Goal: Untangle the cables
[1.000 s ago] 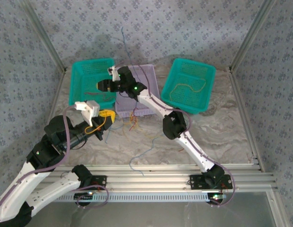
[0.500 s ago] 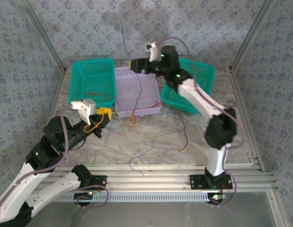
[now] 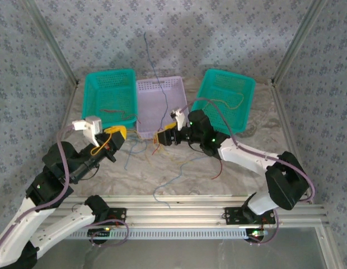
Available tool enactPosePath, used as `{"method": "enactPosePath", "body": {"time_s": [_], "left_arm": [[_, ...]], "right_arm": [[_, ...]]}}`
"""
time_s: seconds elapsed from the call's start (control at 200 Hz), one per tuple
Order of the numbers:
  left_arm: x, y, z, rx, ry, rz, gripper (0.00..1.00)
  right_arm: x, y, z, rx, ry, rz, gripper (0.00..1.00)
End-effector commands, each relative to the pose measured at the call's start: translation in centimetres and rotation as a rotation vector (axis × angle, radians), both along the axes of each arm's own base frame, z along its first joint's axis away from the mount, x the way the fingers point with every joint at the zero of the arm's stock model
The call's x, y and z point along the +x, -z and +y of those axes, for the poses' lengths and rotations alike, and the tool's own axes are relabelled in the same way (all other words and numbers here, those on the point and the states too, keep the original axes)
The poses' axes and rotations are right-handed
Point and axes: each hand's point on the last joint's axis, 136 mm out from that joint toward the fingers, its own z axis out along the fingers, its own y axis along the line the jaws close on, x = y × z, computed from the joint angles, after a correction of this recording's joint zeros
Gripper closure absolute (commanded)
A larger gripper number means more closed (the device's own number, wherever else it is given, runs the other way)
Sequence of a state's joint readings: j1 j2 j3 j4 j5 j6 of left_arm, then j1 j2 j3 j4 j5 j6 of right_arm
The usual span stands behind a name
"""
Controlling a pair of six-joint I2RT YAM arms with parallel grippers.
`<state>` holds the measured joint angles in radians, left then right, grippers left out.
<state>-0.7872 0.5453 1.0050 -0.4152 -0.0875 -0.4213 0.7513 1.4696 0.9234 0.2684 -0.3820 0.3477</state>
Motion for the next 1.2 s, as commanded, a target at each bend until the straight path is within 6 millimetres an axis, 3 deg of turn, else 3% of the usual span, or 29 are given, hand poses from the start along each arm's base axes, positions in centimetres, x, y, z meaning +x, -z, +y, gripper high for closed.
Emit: {"method": "enactPosePath", "body": {"time_s": [0.0,0.245,0.395,0.57,0.675,0.824,0.989,1.194], "left_arm": [[-0.3,-2.0,0.8,-0.092,-0.018,-0.024,1.00],[-0.3,-1.9,0.8,-0.115,-0.018,-0.014,1.00],[-0.3,-2.1,1.4,-0.121,-0.040,-0.023,1.00],[-0.2,-2.0,1.5,-0.115,-0.055,-0.029,1.00],[-0.1,-2.2,1.7,-0.111,-0.067,-0.037,1.00],[-0.3,-3.4,3.1,-0.073,-0.114,-0.075,1.00],[-0.8,-5.9,6.2,0.001,-0.229,-0.144,1.00],[-1.6,-9.3,8.6,0.054,-0.304,-0.234,1.00]], "right_arm": [[1.0,-0.5,0.0,0.076,0.075,-0.025,0.28],[0.9,4.6,3.2,0.023,0.063,0.069,0.33],[1.4,5.9,3.8,0.018,0.075,0.094,0.40],[1.2,7.0,4.1,0.007,0.062,0.121,0.60],[1.1,7.3,4.0,0.004,0.063,0.132,0.80],[1.0,6.4,2.0,-0.036,0.085,0.094,0.95],[0.9,5.9,-1.6,-0.074,0.111,0.095,0.97],[0.5,5.4,-5.8,-0.091,0.164,0.088,0.97]]}}
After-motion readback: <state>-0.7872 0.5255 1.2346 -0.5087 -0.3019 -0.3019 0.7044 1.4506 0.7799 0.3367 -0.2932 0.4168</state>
